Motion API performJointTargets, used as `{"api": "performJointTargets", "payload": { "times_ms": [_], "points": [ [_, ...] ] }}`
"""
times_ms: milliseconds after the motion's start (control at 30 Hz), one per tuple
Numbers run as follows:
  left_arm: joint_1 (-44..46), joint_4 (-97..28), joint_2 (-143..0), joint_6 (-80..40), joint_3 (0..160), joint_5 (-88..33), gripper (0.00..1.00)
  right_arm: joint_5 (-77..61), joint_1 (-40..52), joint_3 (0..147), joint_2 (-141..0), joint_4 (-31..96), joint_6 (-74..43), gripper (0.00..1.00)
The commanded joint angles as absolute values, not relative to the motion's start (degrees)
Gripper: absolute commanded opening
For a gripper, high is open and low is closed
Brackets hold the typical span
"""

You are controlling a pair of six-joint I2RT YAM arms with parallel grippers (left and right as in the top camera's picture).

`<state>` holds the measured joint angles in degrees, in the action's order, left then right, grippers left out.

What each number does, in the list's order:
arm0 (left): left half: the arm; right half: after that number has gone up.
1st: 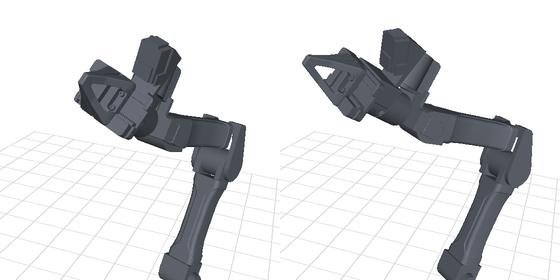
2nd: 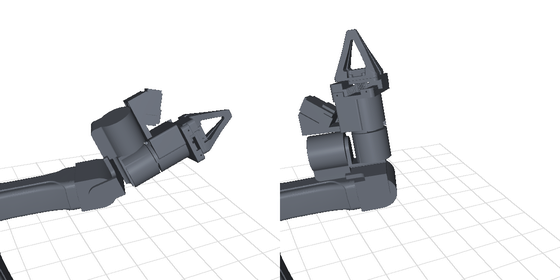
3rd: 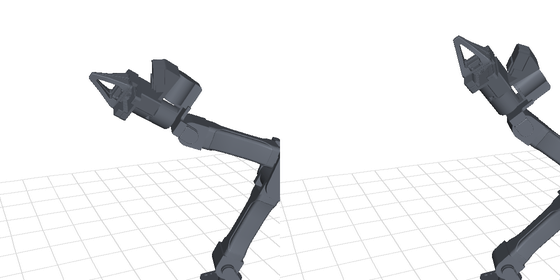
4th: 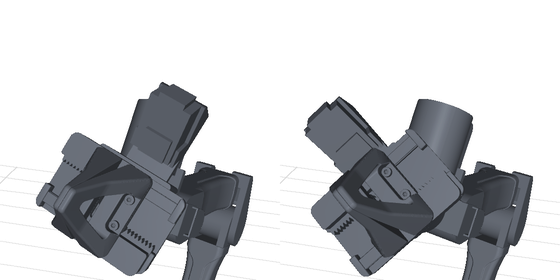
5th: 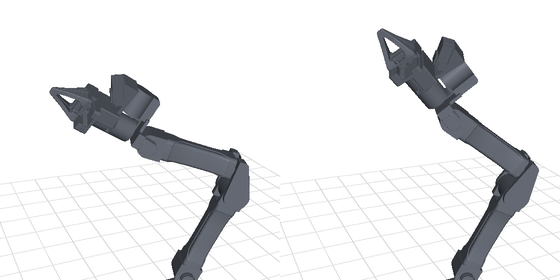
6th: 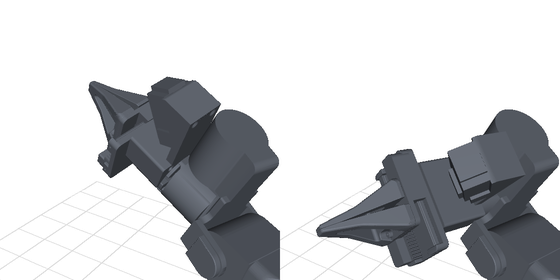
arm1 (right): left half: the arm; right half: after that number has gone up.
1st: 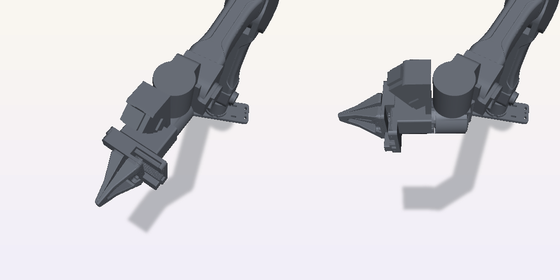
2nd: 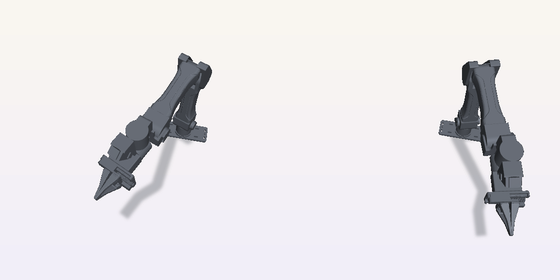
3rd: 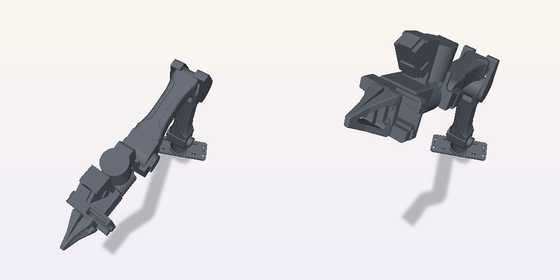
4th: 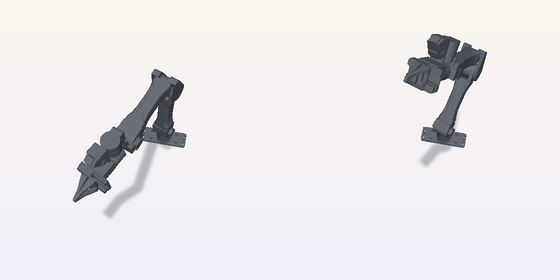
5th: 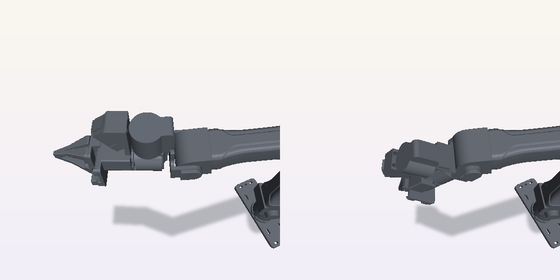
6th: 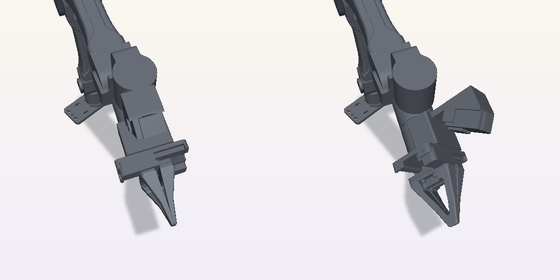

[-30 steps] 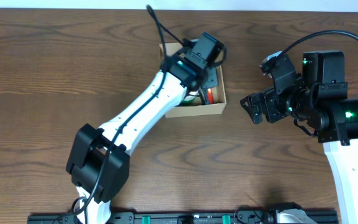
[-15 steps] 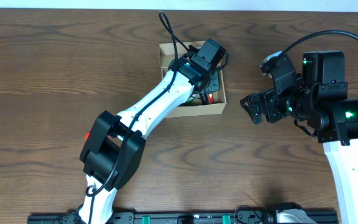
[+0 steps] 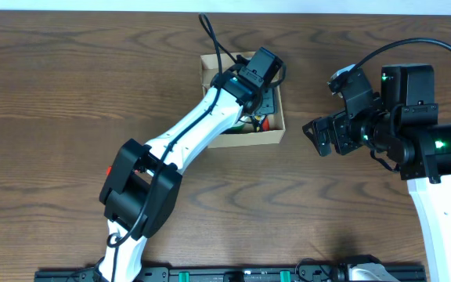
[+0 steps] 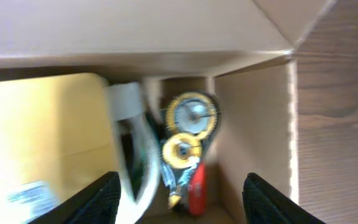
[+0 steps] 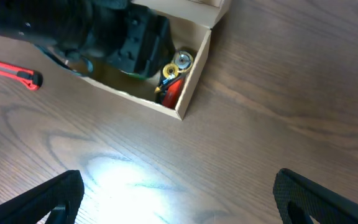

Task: Pack container
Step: 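Lower the correction tape into the box beside the stapler, release, then move the left gripper to the red box cutter and grasp it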

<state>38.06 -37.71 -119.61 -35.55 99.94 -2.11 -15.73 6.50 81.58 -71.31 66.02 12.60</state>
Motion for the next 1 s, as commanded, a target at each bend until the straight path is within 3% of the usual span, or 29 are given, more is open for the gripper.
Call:
{"api": "performJointTargets", "payload": {
  "times_ms": [0,200,400,467,667,833,967],
  "points": [
    [36.4,-41.3,-112.2,-35.2,102.8,1.4,0.64,-16.3,6.5,81.7,-71.0,66.0,13.3,0.99],
    [33.8,-56.9,-100.8,-47.2,102.8,12.3,0.67,-16.3,6.5,81.7,-71.0,66.0,13.3,0.99],
    [28.9,-72.1,-92.2,-61.2,102.3,15.7,0.69,-16.3,6.5,81.7,-71.0,66.0,13.3,0.99],
    [27.8,-75.2,-89.9,-65.2,100.9,18.1,0.75,-16.3,6.5,81.7,-71.0,66.0,13.3,0.99],
    [25.8,-75.5,-84.4,-74.1,89.0,17.6,0.81,-16.3,6.5,81.7,-71.0,66.0,13.3,0.99],
    [23.5,-72.3,-82.3,-82.5,77.4,9.6,0.90,-16.3,6.5,81.7,-71.0,66.0,13.3,0.99],
    [19.4,-66.1,-82.2,-81.8,70.6,2.7,0.91,-16.3,6.5,81.7,-71.0,66.0,13.3,0.99]
  ]
}}
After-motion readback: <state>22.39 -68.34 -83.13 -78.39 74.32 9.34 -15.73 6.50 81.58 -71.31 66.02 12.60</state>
